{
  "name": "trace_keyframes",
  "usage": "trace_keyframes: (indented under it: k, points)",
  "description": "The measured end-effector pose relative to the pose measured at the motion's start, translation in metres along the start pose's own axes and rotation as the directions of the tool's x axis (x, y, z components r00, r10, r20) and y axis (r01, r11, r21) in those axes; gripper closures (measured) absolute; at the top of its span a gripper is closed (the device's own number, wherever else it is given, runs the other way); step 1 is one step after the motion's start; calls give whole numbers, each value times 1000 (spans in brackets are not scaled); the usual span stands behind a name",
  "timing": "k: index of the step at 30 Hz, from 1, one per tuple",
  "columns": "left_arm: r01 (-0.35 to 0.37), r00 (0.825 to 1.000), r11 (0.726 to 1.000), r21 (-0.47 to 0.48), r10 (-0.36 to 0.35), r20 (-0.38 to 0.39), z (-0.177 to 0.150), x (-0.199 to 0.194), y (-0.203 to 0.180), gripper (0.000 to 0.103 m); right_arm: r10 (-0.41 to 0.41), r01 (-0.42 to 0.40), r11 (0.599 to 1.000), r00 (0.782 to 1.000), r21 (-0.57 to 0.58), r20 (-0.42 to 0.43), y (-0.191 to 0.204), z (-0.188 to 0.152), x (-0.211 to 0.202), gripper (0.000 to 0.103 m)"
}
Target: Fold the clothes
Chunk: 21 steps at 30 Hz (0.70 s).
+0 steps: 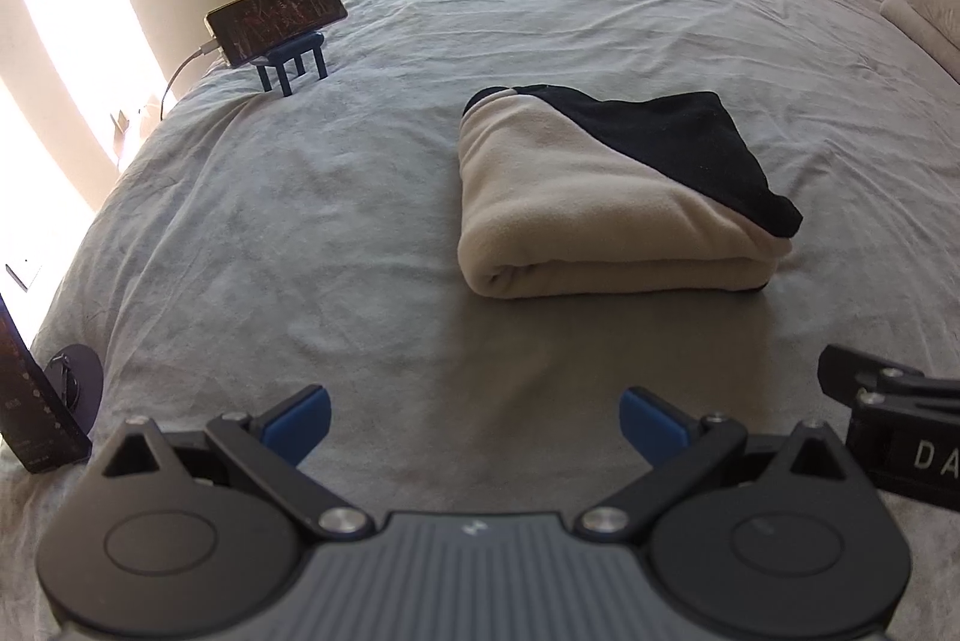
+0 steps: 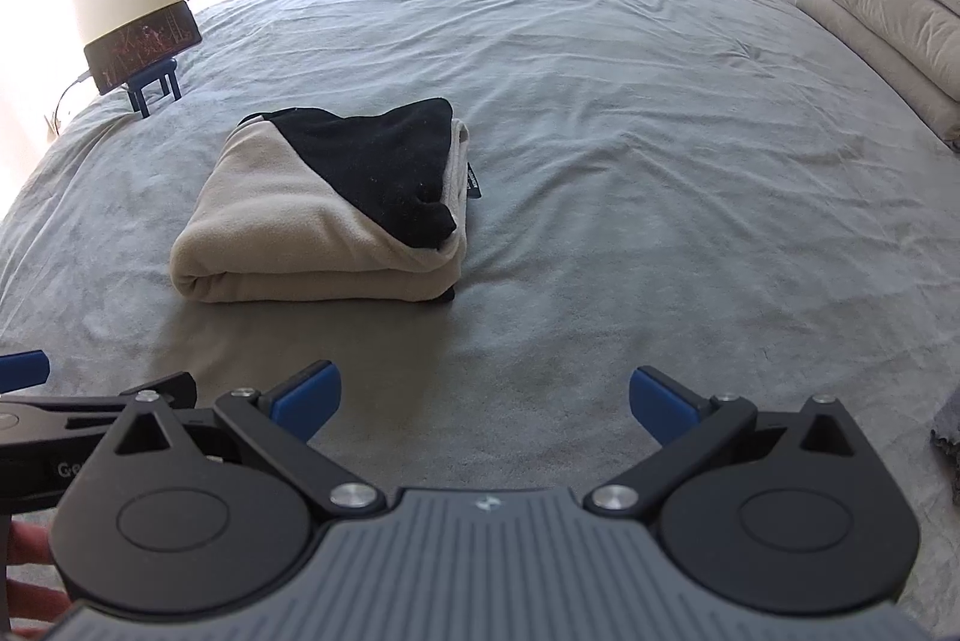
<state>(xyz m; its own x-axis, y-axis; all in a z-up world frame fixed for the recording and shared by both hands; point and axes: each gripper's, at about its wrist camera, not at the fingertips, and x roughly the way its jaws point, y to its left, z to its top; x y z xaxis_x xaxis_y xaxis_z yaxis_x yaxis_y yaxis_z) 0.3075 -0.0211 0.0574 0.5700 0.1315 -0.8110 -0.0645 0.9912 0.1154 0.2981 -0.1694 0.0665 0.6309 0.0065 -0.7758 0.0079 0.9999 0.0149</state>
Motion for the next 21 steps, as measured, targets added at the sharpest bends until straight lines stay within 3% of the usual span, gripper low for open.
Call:
trace_keyframes:
  k: [12,21]
  points:
    - [4,997,998,-58,1,79,-49,-29,11,0,57,-65,996,989,60,135,-13,-50,-46,0]
    - [16,987,1000,-18,-13,159,-104,-66,10,0,65,-74,997,966,27,250,-9,-99,-80,0]
